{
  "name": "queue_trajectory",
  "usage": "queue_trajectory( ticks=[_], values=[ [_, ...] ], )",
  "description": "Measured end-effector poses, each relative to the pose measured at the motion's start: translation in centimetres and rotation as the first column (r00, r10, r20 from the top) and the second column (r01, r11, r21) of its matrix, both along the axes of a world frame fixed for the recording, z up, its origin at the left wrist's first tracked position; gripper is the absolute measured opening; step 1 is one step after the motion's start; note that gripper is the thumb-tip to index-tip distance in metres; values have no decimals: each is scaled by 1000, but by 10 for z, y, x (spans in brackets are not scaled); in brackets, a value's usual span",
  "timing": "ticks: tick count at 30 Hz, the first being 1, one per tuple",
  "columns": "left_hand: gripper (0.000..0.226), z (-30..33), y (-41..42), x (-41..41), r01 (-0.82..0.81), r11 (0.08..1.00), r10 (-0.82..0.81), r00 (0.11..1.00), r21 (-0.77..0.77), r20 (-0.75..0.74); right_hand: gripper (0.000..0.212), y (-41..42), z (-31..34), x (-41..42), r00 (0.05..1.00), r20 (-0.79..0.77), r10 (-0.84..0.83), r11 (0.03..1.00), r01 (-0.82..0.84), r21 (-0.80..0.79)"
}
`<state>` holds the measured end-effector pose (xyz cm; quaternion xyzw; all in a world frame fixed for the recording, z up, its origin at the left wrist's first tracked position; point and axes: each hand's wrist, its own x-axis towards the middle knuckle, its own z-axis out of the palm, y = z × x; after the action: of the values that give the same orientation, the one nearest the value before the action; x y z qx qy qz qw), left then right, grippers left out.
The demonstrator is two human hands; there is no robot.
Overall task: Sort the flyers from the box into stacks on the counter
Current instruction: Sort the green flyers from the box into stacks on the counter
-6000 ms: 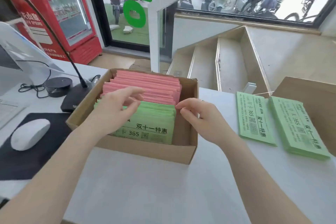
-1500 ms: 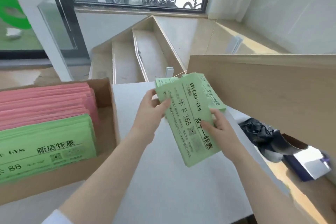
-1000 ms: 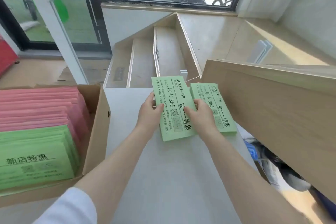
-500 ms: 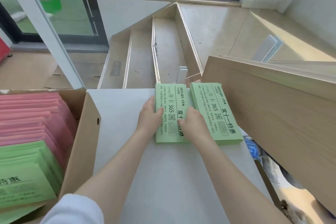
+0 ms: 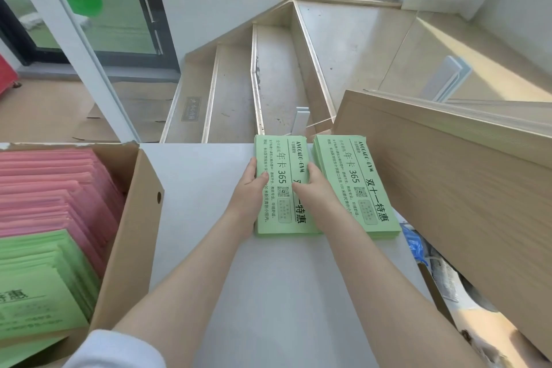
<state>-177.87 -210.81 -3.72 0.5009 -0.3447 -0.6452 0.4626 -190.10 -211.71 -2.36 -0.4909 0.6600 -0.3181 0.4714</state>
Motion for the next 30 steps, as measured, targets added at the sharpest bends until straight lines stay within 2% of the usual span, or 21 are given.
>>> queue_trajectory(
  ticks=[4, 7, 11, 13, 19, 22, 26, 30],
  values=[
    [50, 6, 26, 1, -103, 994, 104, 995, -36, 14, 32, 21, 8, -5, 999, 34, 26, 1000, -26, -1],
    [50, 0, 54, 7, -50, 995, 55, 996, -83, 69, 32, 53, 2, -9, 1000, -4, 25, 1000, -25, -3],
    [38, -5, 64, 7, 73, 995, -66, 993, -61, 99, 38, 68, -12, -6, 988, -152, -4, 998, -7, -70],
    [47, -9, 62, 8, 108, 992, -100, 988, -64, 117, 38, 68, -11, -1, 985, -164, -42, 997, 32, -64],
    [49, 6, 67, 7, 129, 989, -116, 979, -68, 166, 39, 73, 3, -1, 993, -98, -67, 997, 63, -44],
    [57, 17, 76, 12, 86, 995, -69, 966, -59, 251, 43, 86, 11, -3, 983, -184, 10, 993, -32, -118],
    [45, 50, 102, 25, 103, 967, -4, 920, -231, 393, 47, 103, 32, 2, 939, -340, 44, 949, -146, -281],
    [30, 92, 137, 52, 129, 905, 59, 905, -405, 421, 26, 114, 58, 33, 953, -259, 159, 887, -253, -387]
  ],
)
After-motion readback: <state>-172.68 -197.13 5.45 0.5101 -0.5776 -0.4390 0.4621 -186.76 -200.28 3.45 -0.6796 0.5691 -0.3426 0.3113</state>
